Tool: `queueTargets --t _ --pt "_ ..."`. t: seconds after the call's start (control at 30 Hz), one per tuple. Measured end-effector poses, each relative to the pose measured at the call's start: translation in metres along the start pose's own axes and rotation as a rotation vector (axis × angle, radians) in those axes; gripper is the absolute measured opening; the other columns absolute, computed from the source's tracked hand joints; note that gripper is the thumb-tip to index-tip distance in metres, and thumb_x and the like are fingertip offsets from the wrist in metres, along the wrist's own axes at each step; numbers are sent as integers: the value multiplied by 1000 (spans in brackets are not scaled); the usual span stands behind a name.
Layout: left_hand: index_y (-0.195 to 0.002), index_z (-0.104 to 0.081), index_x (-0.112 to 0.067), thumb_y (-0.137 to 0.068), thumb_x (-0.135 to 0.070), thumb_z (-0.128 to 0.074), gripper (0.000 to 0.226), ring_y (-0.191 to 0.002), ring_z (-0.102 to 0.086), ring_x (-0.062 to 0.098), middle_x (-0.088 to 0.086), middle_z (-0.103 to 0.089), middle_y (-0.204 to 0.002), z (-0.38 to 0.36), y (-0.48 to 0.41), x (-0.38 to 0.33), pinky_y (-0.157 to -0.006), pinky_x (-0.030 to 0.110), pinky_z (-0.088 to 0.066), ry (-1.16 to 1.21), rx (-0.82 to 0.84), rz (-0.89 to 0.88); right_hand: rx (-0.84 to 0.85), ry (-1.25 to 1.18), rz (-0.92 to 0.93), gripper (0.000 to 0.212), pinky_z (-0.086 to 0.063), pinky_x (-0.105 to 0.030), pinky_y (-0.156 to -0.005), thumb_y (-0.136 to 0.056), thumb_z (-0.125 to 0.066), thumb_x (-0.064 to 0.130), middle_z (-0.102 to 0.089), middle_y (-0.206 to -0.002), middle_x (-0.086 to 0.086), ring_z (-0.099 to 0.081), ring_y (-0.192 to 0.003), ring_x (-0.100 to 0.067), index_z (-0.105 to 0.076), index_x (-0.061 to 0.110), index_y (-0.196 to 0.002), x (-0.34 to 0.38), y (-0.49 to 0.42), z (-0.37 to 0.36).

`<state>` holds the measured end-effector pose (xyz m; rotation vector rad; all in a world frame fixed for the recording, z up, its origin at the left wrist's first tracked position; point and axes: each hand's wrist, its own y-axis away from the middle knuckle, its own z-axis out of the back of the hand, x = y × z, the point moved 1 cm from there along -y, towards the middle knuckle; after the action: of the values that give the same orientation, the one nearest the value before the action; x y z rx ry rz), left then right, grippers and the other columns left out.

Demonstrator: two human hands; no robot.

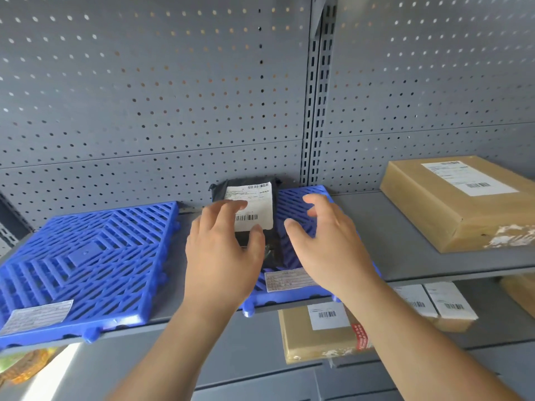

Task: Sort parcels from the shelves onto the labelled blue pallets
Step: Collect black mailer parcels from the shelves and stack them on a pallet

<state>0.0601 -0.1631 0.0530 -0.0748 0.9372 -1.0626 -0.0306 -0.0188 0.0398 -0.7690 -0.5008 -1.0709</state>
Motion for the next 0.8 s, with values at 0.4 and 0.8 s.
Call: queueTargets --t 0.4,0.8 --pt "-131 -61 -24 -90 -33 -65 42 -120 -49 26 -2 -56 -134 -52 41 -118 -104 41 -40 -31 81 -184 -102 39 -36 50 -36 -32 -90 -94 -55 52 -56 -131 5 -47 -124 -21 -45 32 -139 -83 34 116" --pt "-134 -57 -30 -90 -38 -62 44 -121 -46 26 -5 -54 -135 -173 139 -296 -103 45 -43 38 291 -388 -246 225 -222 53 -46 -43 -94 -94 -50 55 -53 -139 6 -45 -128 -24 -43 36 -142 -228 111 306"
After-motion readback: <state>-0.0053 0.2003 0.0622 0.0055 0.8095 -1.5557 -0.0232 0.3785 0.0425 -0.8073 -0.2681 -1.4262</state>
